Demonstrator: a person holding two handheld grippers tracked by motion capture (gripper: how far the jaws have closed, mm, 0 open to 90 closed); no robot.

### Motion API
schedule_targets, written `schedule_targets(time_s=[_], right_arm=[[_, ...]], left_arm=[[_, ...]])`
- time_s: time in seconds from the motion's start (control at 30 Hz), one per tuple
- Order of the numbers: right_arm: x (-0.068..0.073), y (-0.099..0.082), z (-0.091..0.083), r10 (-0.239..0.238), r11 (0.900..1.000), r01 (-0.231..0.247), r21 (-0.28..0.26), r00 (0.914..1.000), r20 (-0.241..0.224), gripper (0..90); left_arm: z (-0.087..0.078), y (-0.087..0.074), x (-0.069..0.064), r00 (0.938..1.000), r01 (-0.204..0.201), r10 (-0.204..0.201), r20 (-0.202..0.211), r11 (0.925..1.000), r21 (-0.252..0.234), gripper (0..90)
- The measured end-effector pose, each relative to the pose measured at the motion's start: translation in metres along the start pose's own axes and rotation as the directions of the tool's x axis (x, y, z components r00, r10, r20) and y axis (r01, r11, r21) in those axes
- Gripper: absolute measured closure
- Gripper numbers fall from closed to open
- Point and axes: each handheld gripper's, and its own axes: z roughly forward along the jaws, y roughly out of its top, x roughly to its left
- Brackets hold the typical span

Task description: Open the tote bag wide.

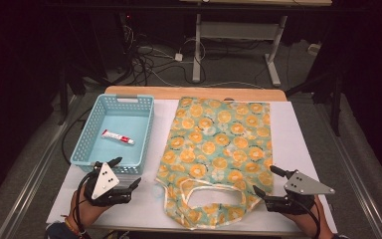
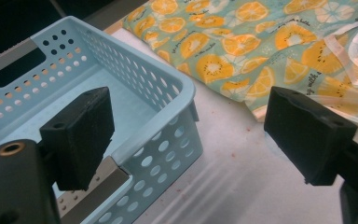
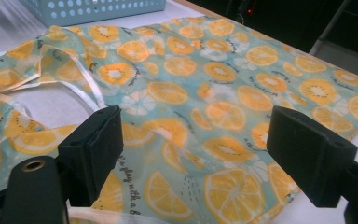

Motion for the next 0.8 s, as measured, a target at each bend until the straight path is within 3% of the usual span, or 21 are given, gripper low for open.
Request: schedule_targets(time_s=[0.37, 0.47, 0.5, 0.53, 0.6, 0.67, 0.7, 0.73, 0.77, 0.8], right_arm=[[0.012, 0.013, 0.0, -0.019, 0.9998, 0.019, 0.003, 0.9991, -0.037, 25.5], [0.018, 0.022, 0.001, -0.032, 0.9995, 0.032, 0.005, 0.9985, -0.044, 34.8], [0.023, 0.03, 0.002, -0.055, 0.9985, 0.055, 0.0, 0.9961, -0.069, 44.6], [0.023, 0.03, 0.002, -0.055, 0.9985, 0.055, 0.0, 0.9961, -0.069, 44.6], [0.031, 0.047, 0.007, -0.118, 0.9928, 0.119, 0.009, 0.9864, -0.115, 51.0], [0.035, 0.053, 0.009, -0.129, 0.9912, 0.132, 0.009, 0.9817, -0.14, 52.0], [0.043, 0.067, 0.018, -0.194, 0.9795, 0.201, 0.014, 0.9607, -0.198, 55.7], [0.043, 0.067, 0.018, -0.194, 0.9795, 0.201, 0.014, 0.9607, -0.198, 55.7], [0.053, 0.081, 0.031, -0.252, 0.9623, 0.269, 0.038, 0.9351, -0.249, 58.2], [0.053, 0.081, 0.031, -0.252, 0.9623, 0.269, 0.038, 0.9351, -0.249, 58.2]], left_arm=[[0.002, -0.001, -0.003, 0.9998, -0.011, 0.011, 0.017, 0.9999, 0.013, 15.8], [0.004, -0.002, -0.003, 0.9997, -0.013, 0.012, 0.021, 0.9996, 0.024, 15.8], [0.004, -0.002, -0.004, 0.9996, -0.015, 0.014, 0.022, 0.9995, 0.027, 15.9], [0.004, -0.002, -0.004, 0.9995, -0.02, 0.019, 0.024, 0.9993, 0.032, 15.9], [0.004, -0.001, -0.006, 0.9994, -0.02, 0.019, 0.028, 0.9994, 0.03, 15.9], [0.004, -0.001, -0.007, 0.9992, -0.028, 0.027, 0.029, 0.9993, 0.027, 15.9], [0.004, -0.001, -0.007, 0.9991, -0.03, 0.029, 0.029, 0.9992, 0.027, 15.9], [0.005, -0.001, -0.007, 0.9991, -0.028, 0.027, 0.032, 0.9991, 0.031, 15.9], [0.005, 0.0, -0.006, 0.9991, -0.027, 0.026, 0.034, 0.9992, 0.031, 15.9], [0.005, 0.0, -0.006, 0.9991, -0.026, 0.025, 0.035, 0.9992, 0.031, 15.9]])
